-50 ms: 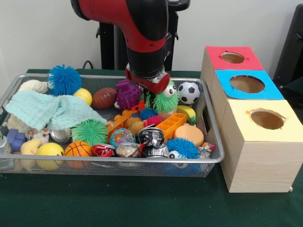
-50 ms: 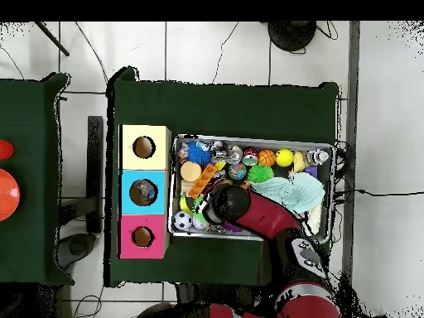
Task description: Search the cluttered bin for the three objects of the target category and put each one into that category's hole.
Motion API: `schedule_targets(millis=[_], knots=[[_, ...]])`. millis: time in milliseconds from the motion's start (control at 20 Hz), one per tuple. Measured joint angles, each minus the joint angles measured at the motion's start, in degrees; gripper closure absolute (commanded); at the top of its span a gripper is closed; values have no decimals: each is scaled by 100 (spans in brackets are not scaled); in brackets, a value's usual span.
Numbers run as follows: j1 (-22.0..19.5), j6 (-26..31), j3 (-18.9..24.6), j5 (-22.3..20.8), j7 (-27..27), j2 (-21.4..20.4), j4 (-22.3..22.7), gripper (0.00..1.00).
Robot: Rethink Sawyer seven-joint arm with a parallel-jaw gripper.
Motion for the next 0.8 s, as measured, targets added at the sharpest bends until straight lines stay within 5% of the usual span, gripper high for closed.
schedule_targets(millis=[300,800], knots=[[-128,260,57,0,0,4,-9,100],[-665,1879,48,-366,0,-20,-407,100]])
